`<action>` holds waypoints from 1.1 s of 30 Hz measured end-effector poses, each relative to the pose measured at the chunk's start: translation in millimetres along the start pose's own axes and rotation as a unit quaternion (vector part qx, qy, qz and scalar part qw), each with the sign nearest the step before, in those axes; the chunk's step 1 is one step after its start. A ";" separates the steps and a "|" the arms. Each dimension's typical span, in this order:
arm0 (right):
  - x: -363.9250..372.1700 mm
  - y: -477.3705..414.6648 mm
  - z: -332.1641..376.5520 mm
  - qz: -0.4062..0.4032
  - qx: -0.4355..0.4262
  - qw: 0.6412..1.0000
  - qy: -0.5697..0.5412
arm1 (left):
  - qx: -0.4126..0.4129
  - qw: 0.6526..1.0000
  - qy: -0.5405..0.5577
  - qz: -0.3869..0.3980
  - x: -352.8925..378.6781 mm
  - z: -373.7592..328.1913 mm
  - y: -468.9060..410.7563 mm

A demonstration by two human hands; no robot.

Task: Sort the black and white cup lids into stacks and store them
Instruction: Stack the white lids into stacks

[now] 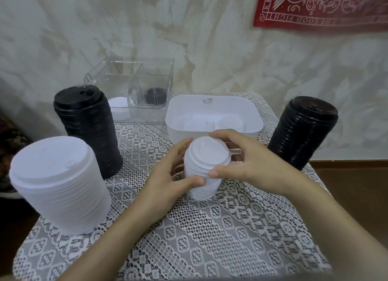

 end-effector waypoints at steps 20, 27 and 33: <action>5.5 -4.1 -2.1 0.014 0.003 1.000 0.028 | -0.012 1.000 0.018 0.022 0.9 1.7 -2.1; 6.5 -4.4 -5.7 0.045 0.015 0.999 0.025 | -0.009 0.999 -0.001 0.036 2.6 -0.5 0.0; 8.3 -3.8 -5.4 0.049 0.018 0.999 0.011 | -0.023 0.998 -0.005 0.063 4.8 0.5 1.8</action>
Point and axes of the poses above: each hand's wrist, its own y-axis away from the middle knuckle, its own x-axis out of the palm, z = x × y, the point moved 4 cm from there along -y, towards the middle knuckle
